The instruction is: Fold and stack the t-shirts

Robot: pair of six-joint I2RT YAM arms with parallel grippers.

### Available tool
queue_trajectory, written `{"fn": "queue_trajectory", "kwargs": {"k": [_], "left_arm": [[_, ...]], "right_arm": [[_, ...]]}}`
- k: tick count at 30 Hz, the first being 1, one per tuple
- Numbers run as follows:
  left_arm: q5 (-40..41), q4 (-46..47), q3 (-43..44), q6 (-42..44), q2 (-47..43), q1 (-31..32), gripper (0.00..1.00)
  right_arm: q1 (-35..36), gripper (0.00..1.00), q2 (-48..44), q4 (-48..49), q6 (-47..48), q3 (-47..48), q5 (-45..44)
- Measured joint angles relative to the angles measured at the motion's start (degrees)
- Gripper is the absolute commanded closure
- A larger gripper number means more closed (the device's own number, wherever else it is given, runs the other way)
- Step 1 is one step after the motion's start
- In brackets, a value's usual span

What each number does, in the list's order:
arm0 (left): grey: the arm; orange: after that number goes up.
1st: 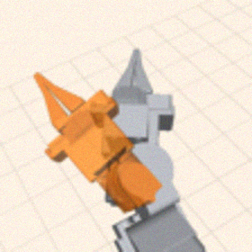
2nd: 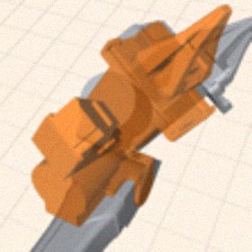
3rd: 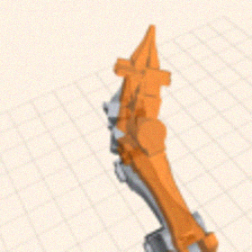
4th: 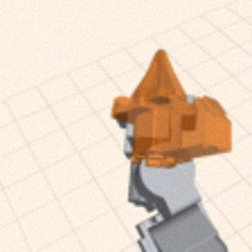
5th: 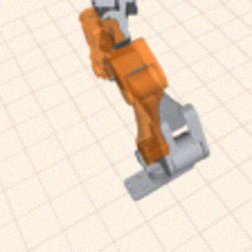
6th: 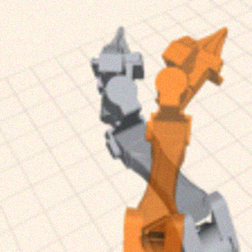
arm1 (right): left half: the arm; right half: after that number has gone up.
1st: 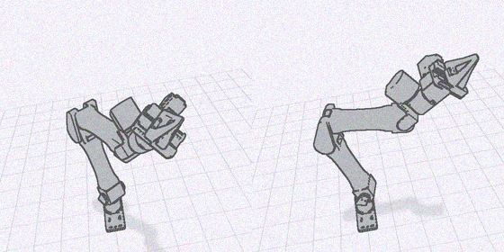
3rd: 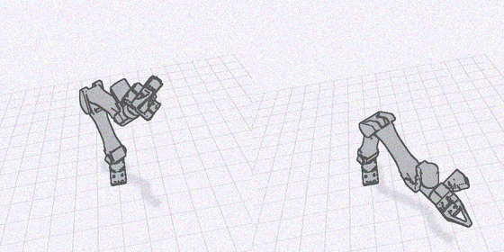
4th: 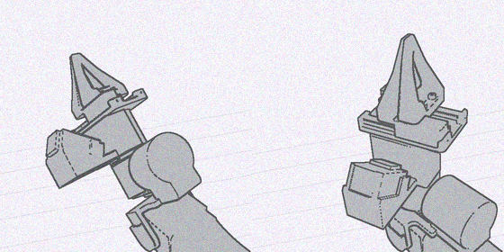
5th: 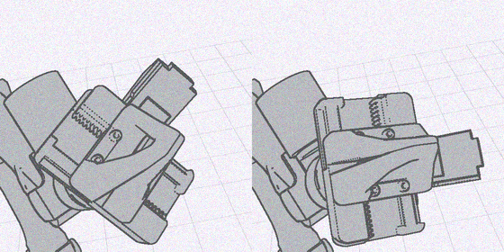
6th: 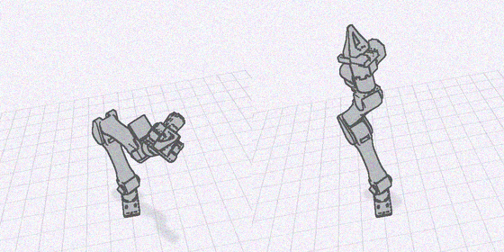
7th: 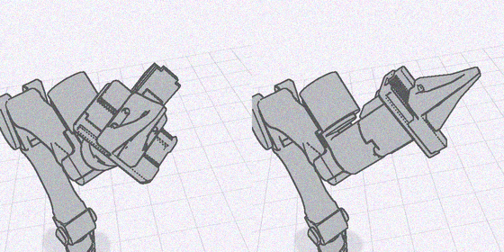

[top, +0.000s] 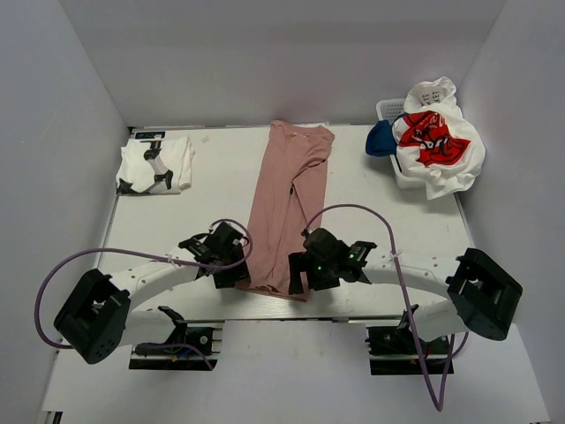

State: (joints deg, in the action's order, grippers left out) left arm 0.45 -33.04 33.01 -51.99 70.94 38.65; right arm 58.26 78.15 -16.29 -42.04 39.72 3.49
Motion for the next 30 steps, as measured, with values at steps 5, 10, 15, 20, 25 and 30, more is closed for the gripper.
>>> {"fn": "queue_trajectory", "kwargs": {"k": [5,10,15,20,25,30], "left_arm": [[-4.5,5.7,-3.1,0.0,-0.9,-0.2,0.81],[-7.0,8.2,-3.8,0.1,-0.2,-0.2,1.00],[-8.0,8.8,-4.1,0.3,-0.4,0.5,1.00],[-11.5,7.3,-7.3,0.2,-5.5,1.3,1.00],[-14.1,4.3,-6.4,1.5,-9.2,2.3,1.00],[-14.3,3.1,2.3,3.6,-3.7,1.9,1.00]], "right_arm": [[1.4,0.43,3.0,0.6,-2.4,-0.3,-0.8],[1.9,0.77,4.3,1.1,-3.5,-0.4,-1.7],[1.9,1.00,4.3,0.4,-4.0,-0.6,-2.4],[3.2,1.00,-2.6,-4.3,-4.1,-2.6,-4.3],[3.7,1.00,-10.3,-5.1,-2.6,-3.7,-4.6],[3.2,1.00,-7.8,-5.6,-1.0,-0.6,-8.9]]}}
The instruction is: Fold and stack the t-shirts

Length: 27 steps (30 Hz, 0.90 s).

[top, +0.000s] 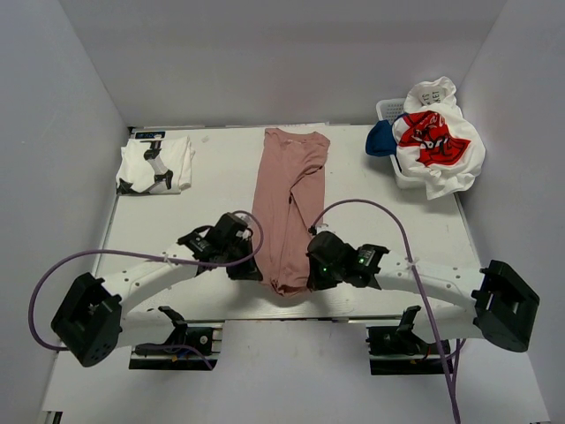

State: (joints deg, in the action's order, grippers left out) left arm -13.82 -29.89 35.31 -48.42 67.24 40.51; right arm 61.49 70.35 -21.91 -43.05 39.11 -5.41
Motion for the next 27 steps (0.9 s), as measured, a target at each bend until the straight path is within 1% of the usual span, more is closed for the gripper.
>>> {"fn": "queue_trajectory", "kwargs": {"k": [6,9,14,18,22,27], "left_arm": [[7.2,-1.6,14.2,1.1,8.0,-1.2,1.00],[11.2,-3.6,22.0,1.9,13.1,-2.7,1.00],[16.0,-5.0,32.7,4.7,20.5,-6.3,1.00],[17.2,-4.4,40.1,7.8,26.8,-8.7,1.00],[17.4,-3.3,44.6,11.1,32.3,-10.6,1.00],[17.4,-3.0,50.3,13.5,38.4,-12.8,1.00]], "right_arm": [[-4.0,1.00,3.7,-1.3,1.4,7.9,-9.1],[-7.3,1.00,5.3,-0.3,3.0,11.3,-12.6],[-13.5,1.00,11.2,1.3,6.4,17.8,-16.3],[-17.8,1.00,16.7,2.8,9.2,24.0,-16.7],[-21.4,1.00,21.2,4.5,11.5,28.1,-15.8],[-25.4,1.00,27.6,6.5,13.8,32.6,-12.2]]}}
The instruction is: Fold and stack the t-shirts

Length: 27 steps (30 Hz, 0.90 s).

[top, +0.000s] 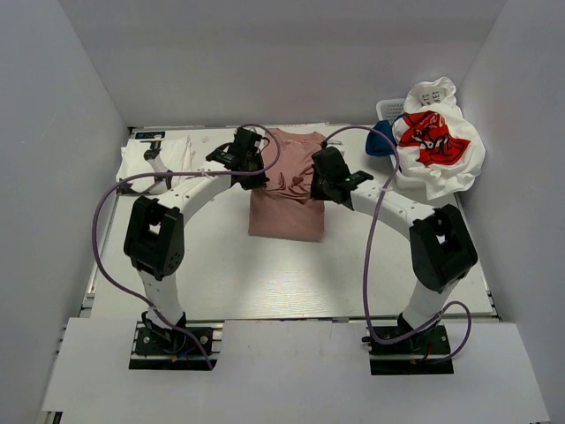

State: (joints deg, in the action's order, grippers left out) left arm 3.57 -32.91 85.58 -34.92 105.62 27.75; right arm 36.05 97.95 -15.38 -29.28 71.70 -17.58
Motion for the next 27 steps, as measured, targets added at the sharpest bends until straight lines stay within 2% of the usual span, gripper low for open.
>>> {"fn": "queue_trajectory", "kwargs": {"k": [6,9,10,11,13,14,15,17,21,27], "left_arm": [[-1.9,0.2,7.3,2.8,8.5,-2.6,0.99],[-3.1,0.0,9.4,4.3,12.3,-3.3,0.86],[-3.4,-0.2,10.0,4.8,13.4,-3.4,0.58],[-3.7,-0.6,11.0,5.7,14.6,-3.5,0.52],[-4.1,-1.1,12.5,6.1,16.5,-3.7,0.35],[-4.2,-1.4,12.9,6.5,16.9,-3.9,0.24],[-4.3,-1.5,13.0,7.2,17.0,-4.0,0.20],[-4.3,-2.0,13.3,7.6,16.7,-4.1,0.01],[-3.9,-1.3,10.6,7.9,12.9,-4.1,0.00],[-1.6,0.7,-9.8,5.2,-8.1,-4.1,0.00]], "right_arm": [[-3.8,1.00,7.9,1.7,1.7,4.4,5.1],[-5.2,0.99,11.8,1.8,1.7,6.4,7.0],[-5.6,0.86,13.1,1.8,1.7,7.3,7.5],[-6.1,0.58,14.2,1.8,1.6,8.2,8.1],[-6.8,0.35,16.0,1.5,1.7,9.7,9.1],[-7.1,0.14,16.6,1.4,2.1,10.5,9.5],[-7.2,0.10,16.9,1.4,2.0,11.0,10.0],[-7.6,0.10,16.7,1.4,3.0,11.6,10.5],[-7.2,0.10,14.6,2.4,4.3,10.0,12.0],[-4.0,0.10,9.3,5.3,6.1,3.4,17.8]]}}
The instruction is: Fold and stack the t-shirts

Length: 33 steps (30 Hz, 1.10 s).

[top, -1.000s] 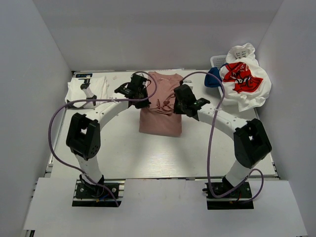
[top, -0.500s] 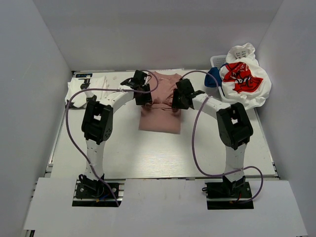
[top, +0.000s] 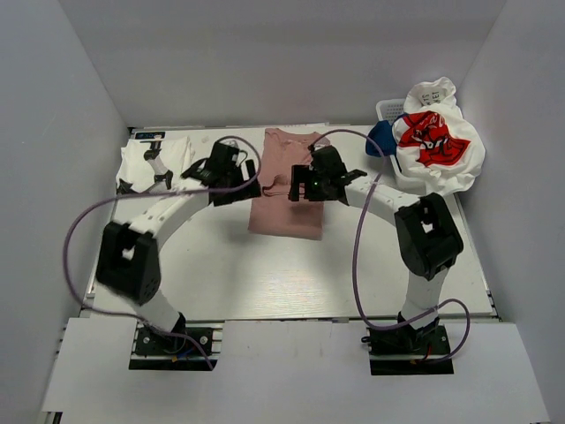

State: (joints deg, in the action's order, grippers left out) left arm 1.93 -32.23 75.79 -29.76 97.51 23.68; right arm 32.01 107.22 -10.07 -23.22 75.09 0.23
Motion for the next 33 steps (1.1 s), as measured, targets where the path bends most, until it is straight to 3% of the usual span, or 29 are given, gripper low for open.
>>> {"fn": "queue_trajectory", "kwargs": {"k": [6,9,18,24,27,30,33], "left_arm": [[2.3,1.0,-19.5,-4.7,-22.9,0.0,0.00],[3.5,-0.6,-25.3,-6.6,-28.4,0.0,0.00],[6.5,-5.3,-27.6,-10.0,-29.7,0.0,0.00],[6.4,-5.2,-27.6,-10.2,-29.6,0.0,0.00],[6.2,-5.1,-27.6,-10.2,-29.3,0.0,0.00],[6.1,-4.7,-27.6,-10.1,-29.1,0.0,0.00],[5.8,-4.5,-27.6,-10.1,-28.0,0.0,0.00]], "right_arm": [[3.3,0.10,2.6,4.3,1.3,0.8,3.2],[3.5,0.10,7.7,4.7,1.7,4.6,3.8],[2.2,0.10,17.0,5.9,2.1,16.4,-1.2],[-0.7,0.10,25.8,9.2,1.3,33.1,-9.4],[-2.9,0.10,30.1,8.6,1.6,41.5,-9.0],[-4.5,0.10,29.3,7.7,3.4,41.1,-6.8],[-4.7,0.10,22.1,8.0,6.9,29.6,-3.5]]}}
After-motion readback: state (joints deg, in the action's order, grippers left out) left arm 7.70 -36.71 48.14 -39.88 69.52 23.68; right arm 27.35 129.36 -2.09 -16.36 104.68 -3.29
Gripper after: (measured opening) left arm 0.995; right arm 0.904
